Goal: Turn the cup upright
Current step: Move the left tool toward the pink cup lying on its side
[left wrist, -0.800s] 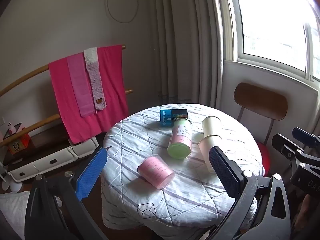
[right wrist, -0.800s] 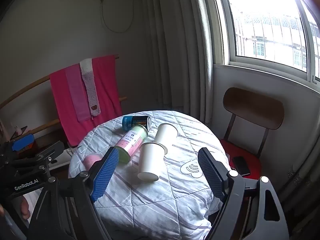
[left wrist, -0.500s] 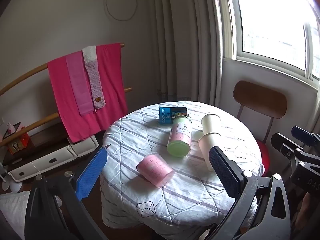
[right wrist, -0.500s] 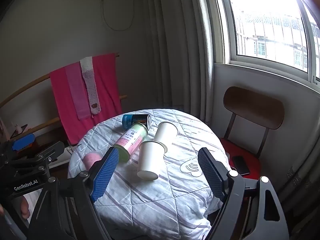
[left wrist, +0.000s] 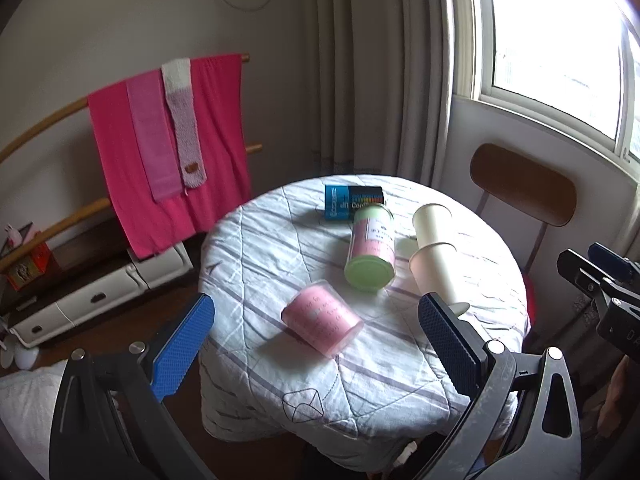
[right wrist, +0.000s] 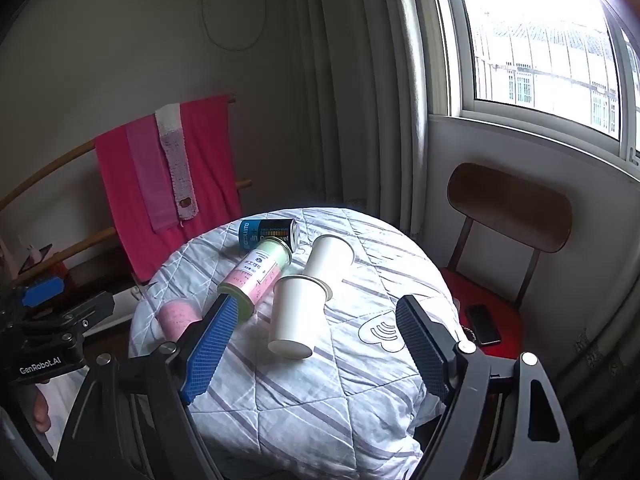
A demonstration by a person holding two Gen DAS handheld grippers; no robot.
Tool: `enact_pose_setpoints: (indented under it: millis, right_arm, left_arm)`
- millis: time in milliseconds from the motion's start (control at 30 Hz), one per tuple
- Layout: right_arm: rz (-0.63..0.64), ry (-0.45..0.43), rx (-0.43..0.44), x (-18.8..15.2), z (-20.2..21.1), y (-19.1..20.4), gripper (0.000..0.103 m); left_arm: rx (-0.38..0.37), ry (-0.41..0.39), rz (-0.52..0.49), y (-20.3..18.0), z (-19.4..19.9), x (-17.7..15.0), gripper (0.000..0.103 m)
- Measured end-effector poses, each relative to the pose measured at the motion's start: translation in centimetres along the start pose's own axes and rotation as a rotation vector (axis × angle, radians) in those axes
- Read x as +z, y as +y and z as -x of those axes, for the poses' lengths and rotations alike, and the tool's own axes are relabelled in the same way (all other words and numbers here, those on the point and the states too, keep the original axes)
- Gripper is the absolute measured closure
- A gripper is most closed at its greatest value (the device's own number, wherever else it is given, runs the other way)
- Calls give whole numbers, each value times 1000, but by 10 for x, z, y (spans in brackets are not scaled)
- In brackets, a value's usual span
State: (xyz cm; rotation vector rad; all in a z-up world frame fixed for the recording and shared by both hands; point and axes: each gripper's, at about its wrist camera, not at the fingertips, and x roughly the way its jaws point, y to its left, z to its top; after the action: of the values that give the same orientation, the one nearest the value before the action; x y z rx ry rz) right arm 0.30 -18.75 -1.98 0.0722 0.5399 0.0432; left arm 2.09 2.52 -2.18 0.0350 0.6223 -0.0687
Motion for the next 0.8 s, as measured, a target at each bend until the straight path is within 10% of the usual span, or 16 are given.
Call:
enact_pose_setpoints:
  millis: [800]
  right_arm:
    - [58,112,42,-5,-50,2,20]
  left_arm:
    - [-43,287,174,5,-85,-22,0]
